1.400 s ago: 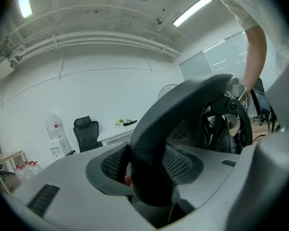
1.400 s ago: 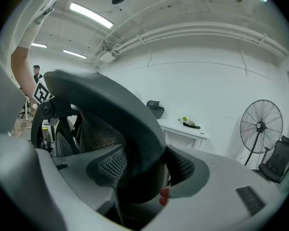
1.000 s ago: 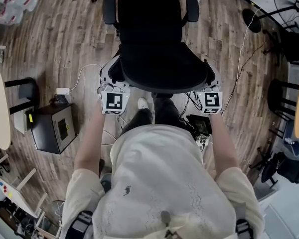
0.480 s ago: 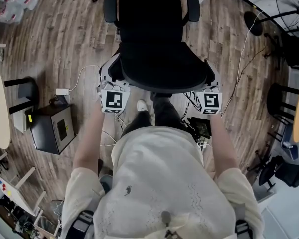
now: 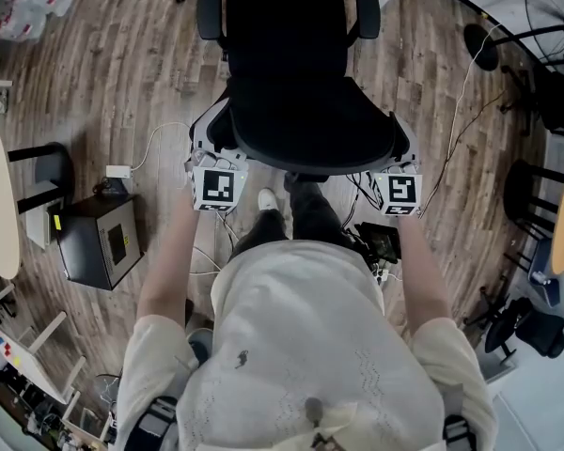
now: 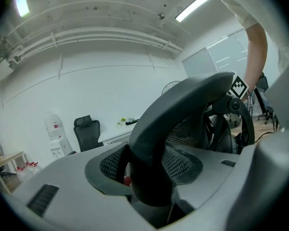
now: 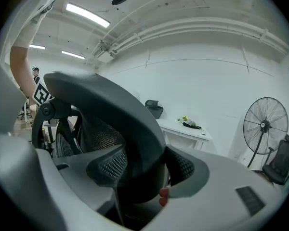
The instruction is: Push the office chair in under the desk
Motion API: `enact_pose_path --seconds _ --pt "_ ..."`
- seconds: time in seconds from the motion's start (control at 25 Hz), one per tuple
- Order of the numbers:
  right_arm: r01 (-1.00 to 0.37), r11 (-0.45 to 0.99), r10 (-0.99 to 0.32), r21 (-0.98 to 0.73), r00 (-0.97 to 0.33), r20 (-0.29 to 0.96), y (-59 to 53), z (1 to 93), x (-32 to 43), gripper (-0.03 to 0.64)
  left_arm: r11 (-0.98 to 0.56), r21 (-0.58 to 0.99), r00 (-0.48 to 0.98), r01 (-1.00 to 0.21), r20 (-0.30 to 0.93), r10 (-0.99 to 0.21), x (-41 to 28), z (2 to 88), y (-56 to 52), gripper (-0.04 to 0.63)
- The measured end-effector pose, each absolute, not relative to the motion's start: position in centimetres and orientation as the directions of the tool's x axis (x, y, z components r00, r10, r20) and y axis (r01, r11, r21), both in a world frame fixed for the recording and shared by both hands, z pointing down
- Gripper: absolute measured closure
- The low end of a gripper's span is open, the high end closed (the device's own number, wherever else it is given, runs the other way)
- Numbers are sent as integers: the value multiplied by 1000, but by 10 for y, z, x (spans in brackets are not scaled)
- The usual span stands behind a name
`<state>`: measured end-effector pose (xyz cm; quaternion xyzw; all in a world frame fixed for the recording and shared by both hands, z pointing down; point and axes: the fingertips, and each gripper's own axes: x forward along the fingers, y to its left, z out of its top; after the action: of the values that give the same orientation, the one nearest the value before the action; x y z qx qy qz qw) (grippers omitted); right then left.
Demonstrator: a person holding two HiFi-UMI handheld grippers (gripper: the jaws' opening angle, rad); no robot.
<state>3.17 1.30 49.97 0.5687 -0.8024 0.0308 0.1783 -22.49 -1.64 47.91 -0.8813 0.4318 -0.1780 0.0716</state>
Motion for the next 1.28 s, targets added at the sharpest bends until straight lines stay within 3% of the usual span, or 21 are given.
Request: enact_pose_path --seconds 1.28 --pt "-927 339 -909 158 -279 311 -44 503 64 357 -614 -251 556 -748 268 -787 -192 483 -76 379"
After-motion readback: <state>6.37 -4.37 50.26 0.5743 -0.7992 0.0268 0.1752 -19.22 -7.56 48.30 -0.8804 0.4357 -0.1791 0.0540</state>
